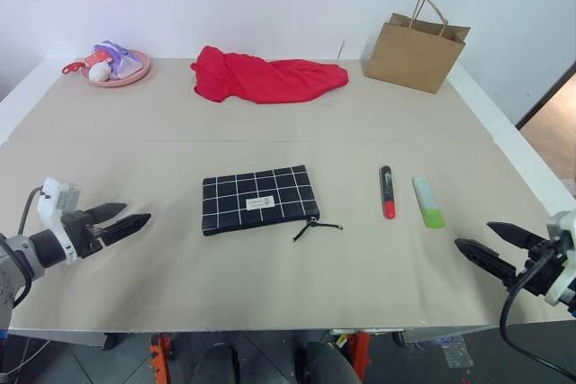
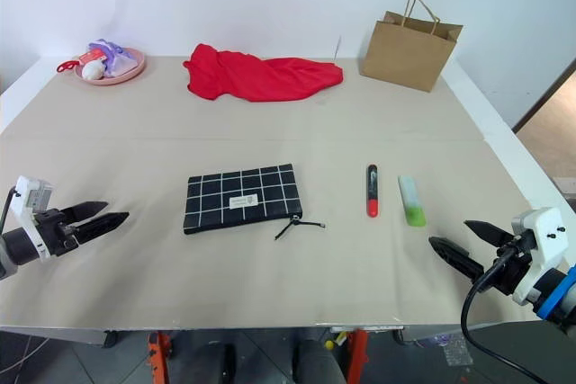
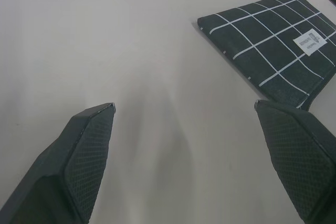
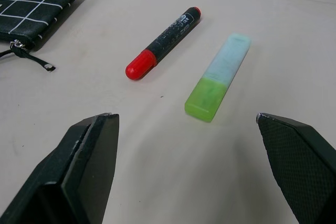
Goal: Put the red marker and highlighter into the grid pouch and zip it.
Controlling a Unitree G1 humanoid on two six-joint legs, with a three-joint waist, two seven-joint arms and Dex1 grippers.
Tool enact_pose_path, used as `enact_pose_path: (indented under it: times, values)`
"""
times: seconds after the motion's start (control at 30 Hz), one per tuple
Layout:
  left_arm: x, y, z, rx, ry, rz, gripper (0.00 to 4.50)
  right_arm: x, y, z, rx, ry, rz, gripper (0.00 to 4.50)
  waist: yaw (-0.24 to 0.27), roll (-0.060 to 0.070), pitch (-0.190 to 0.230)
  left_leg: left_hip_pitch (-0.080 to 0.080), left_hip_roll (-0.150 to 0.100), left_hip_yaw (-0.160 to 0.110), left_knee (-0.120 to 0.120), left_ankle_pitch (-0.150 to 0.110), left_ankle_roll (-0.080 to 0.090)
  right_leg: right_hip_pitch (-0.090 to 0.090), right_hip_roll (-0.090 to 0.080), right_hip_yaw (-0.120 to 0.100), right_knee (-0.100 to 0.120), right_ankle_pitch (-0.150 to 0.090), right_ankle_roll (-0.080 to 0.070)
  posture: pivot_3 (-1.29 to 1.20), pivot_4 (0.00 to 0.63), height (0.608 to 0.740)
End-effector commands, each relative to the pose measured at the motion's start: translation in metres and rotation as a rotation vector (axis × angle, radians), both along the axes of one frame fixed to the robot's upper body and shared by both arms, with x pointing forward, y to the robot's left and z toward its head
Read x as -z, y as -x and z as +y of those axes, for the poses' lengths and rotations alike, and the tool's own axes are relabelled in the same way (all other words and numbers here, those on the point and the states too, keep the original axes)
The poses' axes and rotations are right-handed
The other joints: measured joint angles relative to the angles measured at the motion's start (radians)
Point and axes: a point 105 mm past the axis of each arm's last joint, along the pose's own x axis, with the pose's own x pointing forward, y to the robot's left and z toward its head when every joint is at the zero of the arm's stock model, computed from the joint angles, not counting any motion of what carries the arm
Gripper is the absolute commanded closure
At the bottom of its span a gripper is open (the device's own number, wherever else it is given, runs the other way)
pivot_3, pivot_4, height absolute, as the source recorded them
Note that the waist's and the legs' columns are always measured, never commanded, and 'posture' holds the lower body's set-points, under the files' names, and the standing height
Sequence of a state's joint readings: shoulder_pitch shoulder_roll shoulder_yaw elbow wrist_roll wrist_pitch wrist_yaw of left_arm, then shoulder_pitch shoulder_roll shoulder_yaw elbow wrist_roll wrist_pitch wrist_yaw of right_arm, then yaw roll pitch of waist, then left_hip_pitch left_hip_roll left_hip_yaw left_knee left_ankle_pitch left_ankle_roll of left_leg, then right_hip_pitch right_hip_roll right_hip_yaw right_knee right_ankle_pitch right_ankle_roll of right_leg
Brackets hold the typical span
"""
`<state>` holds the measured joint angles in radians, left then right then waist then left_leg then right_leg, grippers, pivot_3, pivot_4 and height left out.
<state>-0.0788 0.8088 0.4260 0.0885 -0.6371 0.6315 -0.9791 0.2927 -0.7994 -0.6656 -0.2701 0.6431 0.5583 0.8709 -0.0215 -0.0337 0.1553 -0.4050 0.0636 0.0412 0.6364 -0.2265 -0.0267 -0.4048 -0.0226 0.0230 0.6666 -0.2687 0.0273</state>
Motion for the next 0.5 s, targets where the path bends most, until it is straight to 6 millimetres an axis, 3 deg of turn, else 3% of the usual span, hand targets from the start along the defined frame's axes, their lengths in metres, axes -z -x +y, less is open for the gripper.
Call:
enact_pose_path:
  times: [0.03, 0.23, 0.5]
  values:
    - [-0.013, 0.003, -0.006, 0.056, -0.01, -0.025, 0.08, -0.015, -0.006, 0.005, -0.029, 0.019, -0.058, 0.0, 0.0, 0.0, 0.0, 0.0, 0.0, 0.0, 0.0, 0.0, 0.0, 0.0, 0.0, 0.0, 0.0, 0.0, 0.0, 0.0, 0.15, 0.74]
    - [-0.021, 0.004, -0.017, 0.132, 0.04, -0.018, 0.08, -0.014, -0.017, 0.021, -0.089, 0.009, -0.063, 0.0, 0.0, 0.0, 0.0, 0.001, 0.0, 0.0, 0.0, 0.0, 0.0, 0.0, 0.0, 0.0, 0.0, 0.0, 0.0, 0.0, 0.15, 0.74]
    - [-0.02, 0.011, -0.023, 0.201, 0.03, -0.032, 0.08, -0.012, -0.019, 0.025, -0.098, 0.006, -0.061, 0.0, 0.001, 0.0, 0.0, 0.0, 0.0, 0.0, 0.0, 0.0, 0.0, 0.0, 0.0, 0.0, 0.001, 0.001, 0.0, 0.0, 0.15, 0.74]
